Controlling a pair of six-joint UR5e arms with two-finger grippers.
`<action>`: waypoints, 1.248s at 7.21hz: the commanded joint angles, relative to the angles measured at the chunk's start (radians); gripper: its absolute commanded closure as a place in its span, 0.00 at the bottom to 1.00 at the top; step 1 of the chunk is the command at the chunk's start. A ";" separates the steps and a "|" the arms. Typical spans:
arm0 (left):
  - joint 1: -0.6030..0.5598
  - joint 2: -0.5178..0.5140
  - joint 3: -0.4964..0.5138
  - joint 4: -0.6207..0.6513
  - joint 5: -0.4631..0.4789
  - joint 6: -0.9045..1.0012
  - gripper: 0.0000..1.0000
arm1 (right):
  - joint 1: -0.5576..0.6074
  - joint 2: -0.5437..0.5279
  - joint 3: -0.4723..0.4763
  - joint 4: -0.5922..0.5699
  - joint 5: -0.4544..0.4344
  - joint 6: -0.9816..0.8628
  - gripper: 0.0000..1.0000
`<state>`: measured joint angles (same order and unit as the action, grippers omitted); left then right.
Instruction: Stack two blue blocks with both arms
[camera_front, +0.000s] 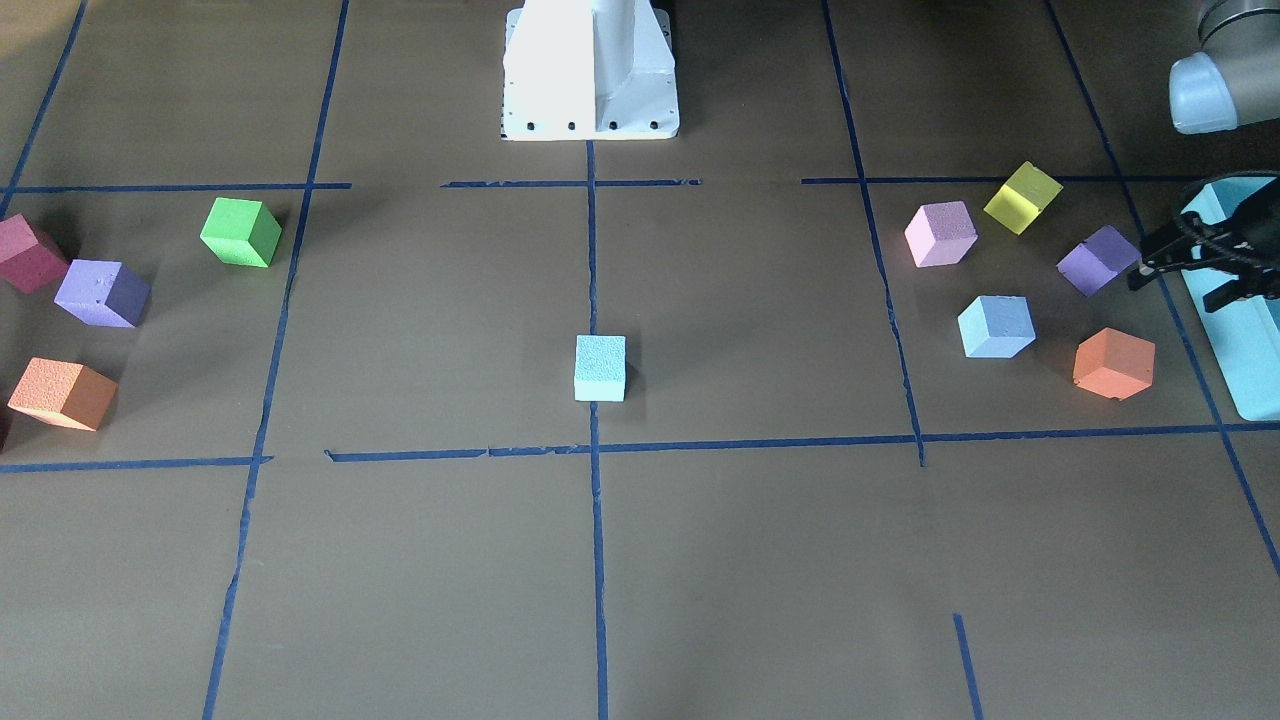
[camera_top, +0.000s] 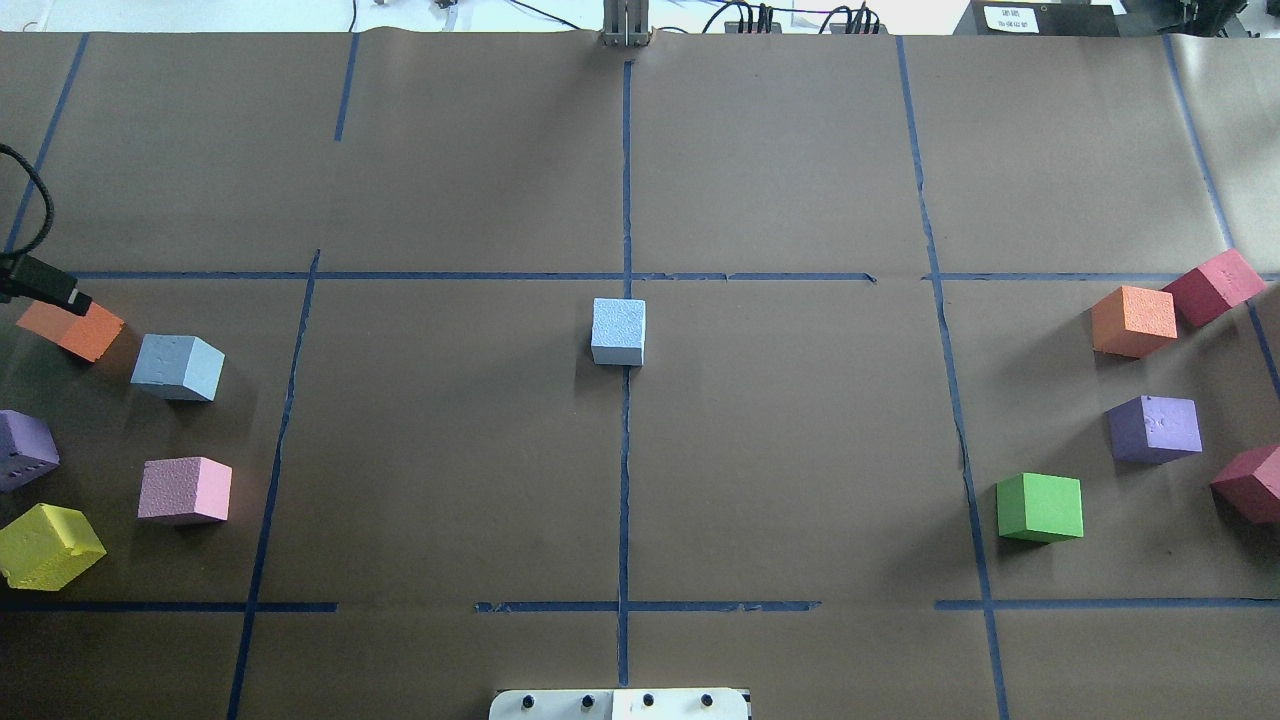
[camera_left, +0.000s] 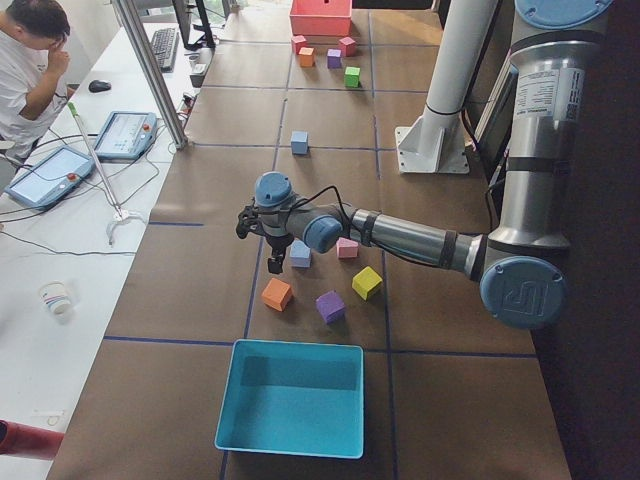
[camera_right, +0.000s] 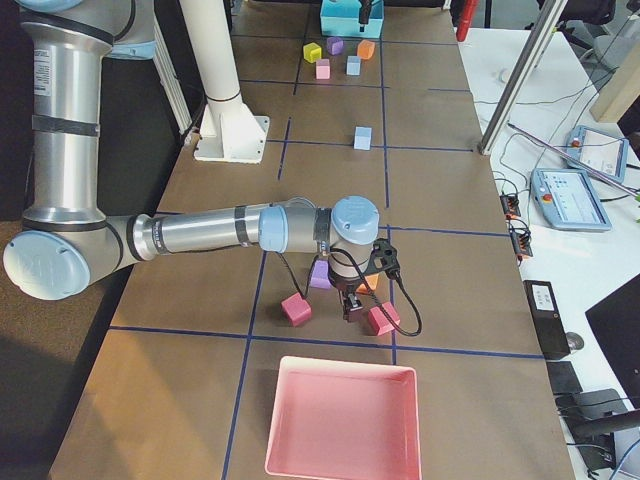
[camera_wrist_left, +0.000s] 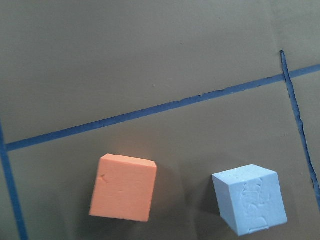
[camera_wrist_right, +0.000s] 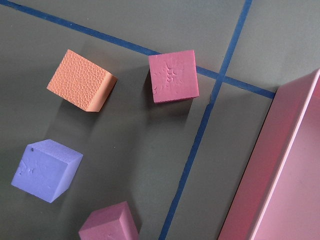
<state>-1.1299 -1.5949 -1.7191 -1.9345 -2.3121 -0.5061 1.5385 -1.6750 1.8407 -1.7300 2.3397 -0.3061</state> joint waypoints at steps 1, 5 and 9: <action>0.140 0.003 0.004 -0.118 0.095 -0.223 0.00 | 0.000 0.000 0.000 0.001 0.001 0.001 0.01; 0.232 -0.002 0.039 -0.126 0.157 -0.276 0.00 | 0.000 0.001 0.000 0.001 0.001 0.001 0.01; 0.279 -0.025 0.056 -0.124 0.221 -0.282 0.62 | 0.000 0.000 0.000 0.000 0.001 -0.001 0.01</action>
<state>-0.8580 -1.6085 -1.6654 -2.0598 -2.1023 -0.7855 1.5386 -1.6750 1.8409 -1.7292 2.3408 -0.3066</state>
